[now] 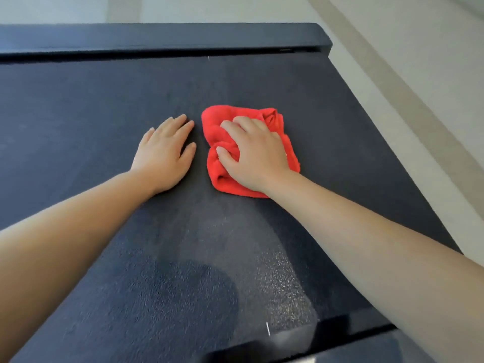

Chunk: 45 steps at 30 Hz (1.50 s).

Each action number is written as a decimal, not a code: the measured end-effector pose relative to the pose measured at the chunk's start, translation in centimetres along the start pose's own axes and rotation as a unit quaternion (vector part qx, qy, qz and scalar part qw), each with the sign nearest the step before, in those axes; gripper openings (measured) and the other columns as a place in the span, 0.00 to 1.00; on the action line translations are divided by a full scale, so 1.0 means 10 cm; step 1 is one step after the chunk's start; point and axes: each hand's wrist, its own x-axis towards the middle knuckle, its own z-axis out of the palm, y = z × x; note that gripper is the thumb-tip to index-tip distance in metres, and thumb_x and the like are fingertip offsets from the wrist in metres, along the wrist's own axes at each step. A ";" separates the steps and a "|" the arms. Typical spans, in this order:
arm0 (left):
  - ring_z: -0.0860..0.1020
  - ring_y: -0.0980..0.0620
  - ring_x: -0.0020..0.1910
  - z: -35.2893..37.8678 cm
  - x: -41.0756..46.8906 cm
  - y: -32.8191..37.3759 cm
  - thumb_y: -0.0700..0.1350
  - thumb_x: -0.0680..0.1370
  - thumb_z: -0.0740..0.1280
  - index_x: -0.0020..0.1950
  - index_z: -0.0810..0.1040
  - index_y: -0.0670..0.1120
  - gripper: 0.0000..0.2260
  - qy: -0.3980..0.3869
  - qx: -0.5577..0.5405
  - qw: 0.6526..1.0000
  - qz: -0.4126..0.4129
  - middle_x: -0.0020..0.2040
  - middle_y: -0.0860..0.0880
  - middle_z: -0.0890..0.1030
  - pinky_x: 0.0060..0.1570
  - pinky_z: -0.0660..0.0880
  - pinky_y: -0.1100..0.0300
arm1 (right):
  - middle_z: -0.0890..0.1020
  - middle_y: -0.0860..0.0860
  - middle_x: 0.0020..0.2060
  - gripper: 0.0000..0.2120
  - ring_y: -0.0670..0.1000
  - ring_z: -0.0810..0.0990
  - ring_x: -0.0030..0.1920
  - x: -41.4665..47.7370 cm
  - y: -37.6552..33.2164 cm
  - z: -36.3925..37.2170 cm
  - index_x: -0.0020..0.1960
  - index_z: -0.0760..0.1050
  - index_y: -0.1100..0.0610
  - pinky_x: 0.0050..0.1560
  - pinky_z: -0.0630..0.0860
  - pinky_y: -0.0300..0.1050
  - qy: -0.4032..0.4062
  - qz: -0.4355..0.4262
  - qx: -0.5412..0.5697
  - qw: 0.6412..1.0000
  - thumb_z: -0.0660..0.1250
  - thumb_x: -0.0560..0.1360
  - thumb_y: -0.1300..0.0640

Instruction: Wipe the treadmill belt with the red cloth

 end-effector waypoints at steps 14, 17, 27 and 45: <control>0.51 0.52 0.76 -0.13 -0.44 -0.15 0.54 0.79 0.54 0.76 0.56 0.51 0.25 -0.014 0.017 0.999 -0.024 0.77 0.52 0.54 0.73 0.46 0.49 | 0.71 0.47 0.65 0.22 0.51 0.67 0.66 -0.17 -0.29 0.07 0.66 0.70 0.48 0.57 0.69 0.54 0.003 0.007 0.025 1.000 0.58 0.75 0.41; 0.50 0.52 0.76 -0.13 -0.13 -0.25 0.55 0.80 0.52 0.76 0.55 0.54 0.24 -0.025 0.025 0.999 -0.023 0.77 0.51 0.54 0.73 0.45 0.47 | 0.70 0.48 0.66 0.23 0.52 0.66 0.67 0.18 -0.25 0.15 0.67 0.69 0.48 0.58 0.68 0.55 0.013 0.027 0.021 0.999 0.58 0.75 0.41; 0.55 0.53 0.74 -0.07 0.70 -0.59 0.57 0.78 0.55 0.72 0.62 0.59 0.22 0.044 0.027 0.998 -0.044 0.75 0.52 0.60 0.72 0.49 0.48 | 0.71 0.49 0.66 0.24 0.54 0.66 0.67 1.61 0.01 0.44 0.68 0.68 0.50 0.59 0.67 0.57 0.019 0.036 0.006 0.999 0.57 0.75 0.42; 0.57 0.48 0.74 -0.10 0.57 -0.51 0.50 0.79 0.56 0.72 0.65 0.51 0.20 0.058 -0.020 0.996 -0.057 0.75 0.48 0.62 0.72 0.51 0.46 | 0.73 0.49 0.65 0.23 0.54 0.69 0.65 0.42 -0.22 0.16 0.69 0.68 0.51 0.61 0.68 0.53 0.009 0.041 0.015 0.999 0.59 0.77 0.44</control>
